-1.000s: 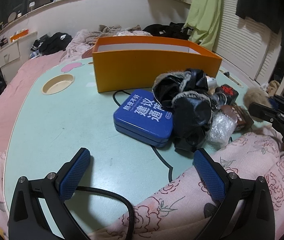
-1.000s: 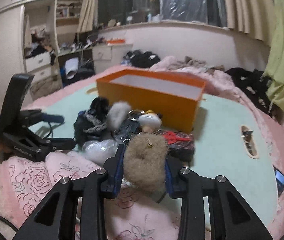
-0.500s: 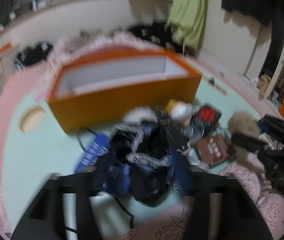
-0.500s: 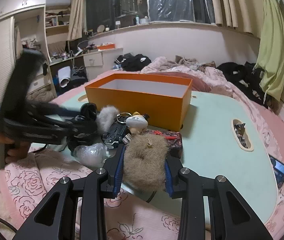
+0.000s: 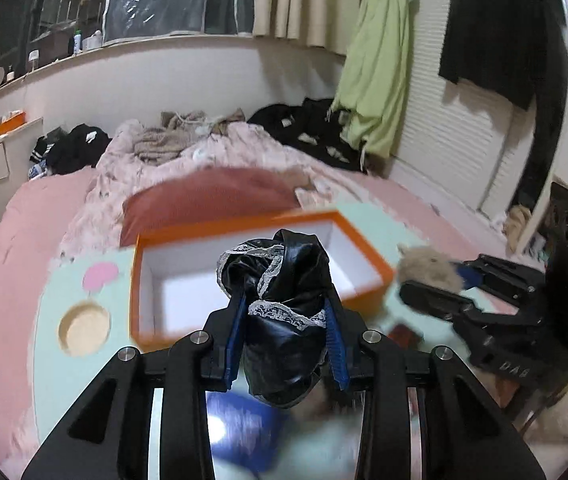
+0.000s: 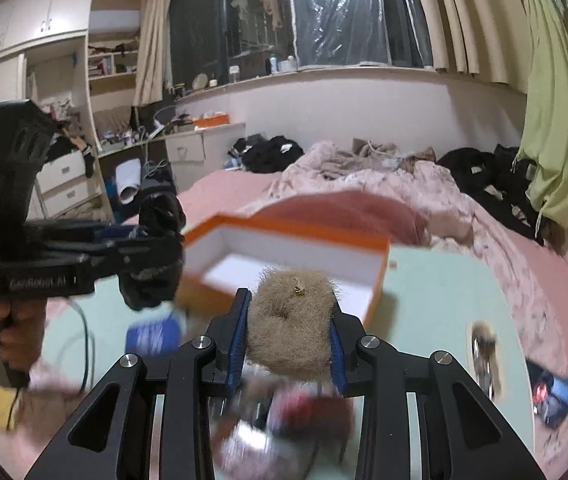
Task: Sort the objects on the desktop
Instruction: 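Drop the black lace bag into the box with the left gripper while the right drops the fur ball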
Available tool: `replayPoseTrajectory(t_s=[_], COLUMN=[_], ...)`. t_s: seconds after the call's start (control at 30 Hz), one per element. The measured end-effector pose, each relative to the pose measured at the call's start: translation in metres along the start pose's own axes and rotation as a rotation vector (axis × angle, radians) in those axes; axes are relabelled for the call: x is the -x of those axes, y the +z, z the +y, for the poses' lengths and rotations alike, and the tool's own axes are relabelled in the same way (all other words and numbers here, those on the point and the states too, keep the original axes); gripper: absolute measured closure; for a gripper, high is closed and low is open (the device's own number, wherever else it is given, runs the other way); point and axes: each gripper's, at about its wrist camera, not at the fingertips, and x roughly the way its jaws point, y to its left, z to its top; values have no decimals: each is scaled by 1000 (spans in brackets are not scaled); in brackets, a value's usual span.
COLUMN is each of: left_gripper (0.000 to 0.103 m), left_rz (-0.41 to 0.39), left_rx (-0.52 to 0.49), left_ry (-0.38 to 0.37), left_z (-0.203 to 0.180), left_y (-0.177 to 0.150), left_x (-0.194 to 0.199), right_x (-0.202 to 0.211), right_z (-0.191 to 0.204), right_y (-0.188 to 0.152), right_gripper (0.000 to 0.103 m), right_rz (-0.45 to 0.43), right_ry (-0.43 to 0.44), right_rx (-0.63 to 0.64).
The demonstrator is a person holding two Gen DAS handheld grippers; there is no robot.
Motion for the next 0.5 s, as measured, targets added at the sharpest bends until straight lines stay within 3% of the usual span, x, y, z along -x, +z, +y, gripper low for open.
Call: replayPoseTrajectory(t_s=[0.07, 0.1, 0.13, 0.17, 0.2, 0.23, 0.33, 0.43, 0.5], left_gripper=[65, 63, 50, 32, 29, 28, 28, 25, 25], left_rz=[4, 5, 14, 46, 71, 97, 166, 175, 168], left_rx=[19, 31, 44, 64, 81, 103, 170, 125, 127], left_ry=[11, 37, 78, 162, 208, 225, 140, 191, 184], left_z=[6, 10, 15, 21, 24, 29, 41, 39, 40], left_y=[13, 17, 18, 18, 17, 13, -5, -14, -15], left_x=[-15, -24, -33, -48, -55, -63, -79, -84, -82], right_x=[-25, -36, -48, -61, -67, -72, -66, -66, -65], right_z=[-8, -10, -13, -13, -13, -11, -8, -8, -8], right_y=[15, 18, 18, 14, 10, 4, -7, -9, -9], right_gripper=[69, 60, 52, 35, 32, 32, 31, 30, 30], right_rz=[31, 63, 102, 148, 170, 194, 162, 166, 160], right_ry=[-10, -6, -7, -21, -28, -34, -34, -31, -37], right_rx=[-28, -36, -42, -40, -30, -14, -6, 3, 7])
